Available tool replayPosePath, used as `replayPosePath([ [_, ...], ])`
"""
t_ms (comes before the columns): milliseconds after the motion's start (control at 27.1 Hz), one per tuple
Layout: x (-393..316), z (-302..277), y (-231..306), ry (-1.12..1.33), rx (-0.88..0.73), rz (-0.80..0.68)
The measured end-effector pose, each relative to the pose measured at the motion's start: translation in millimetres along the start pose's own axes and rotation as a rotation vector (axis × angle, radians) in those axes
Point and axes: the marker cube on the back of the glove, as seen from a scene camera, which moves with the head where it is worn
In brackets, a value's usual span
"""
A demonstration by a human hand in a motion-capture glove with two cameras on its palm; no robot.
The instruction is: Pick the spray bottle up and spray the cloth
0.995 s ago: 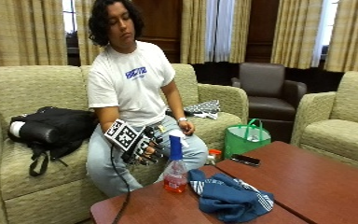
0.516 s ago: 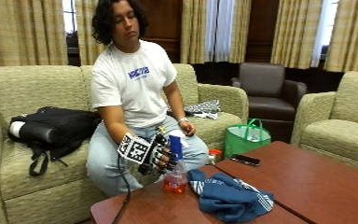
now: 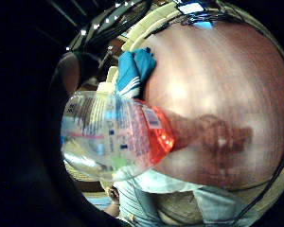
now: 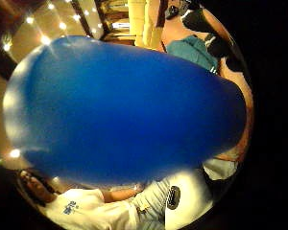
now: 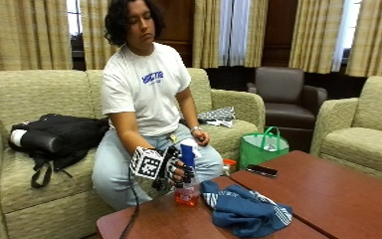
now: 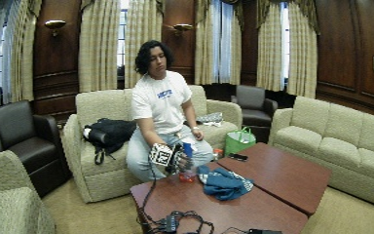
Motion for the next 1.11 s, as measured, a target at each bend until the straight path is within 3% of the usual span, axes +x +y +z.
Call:
replayPosePath([
  [111,5.6,-6.0,4.3,-0.031,0.118,-0.089],
  [405,12.2,-18.7,35.3,-0.052,0.032,-0.014],
  [1105,1.5,-9.4,24.1,-0.038,-0.051,-0.004],
])
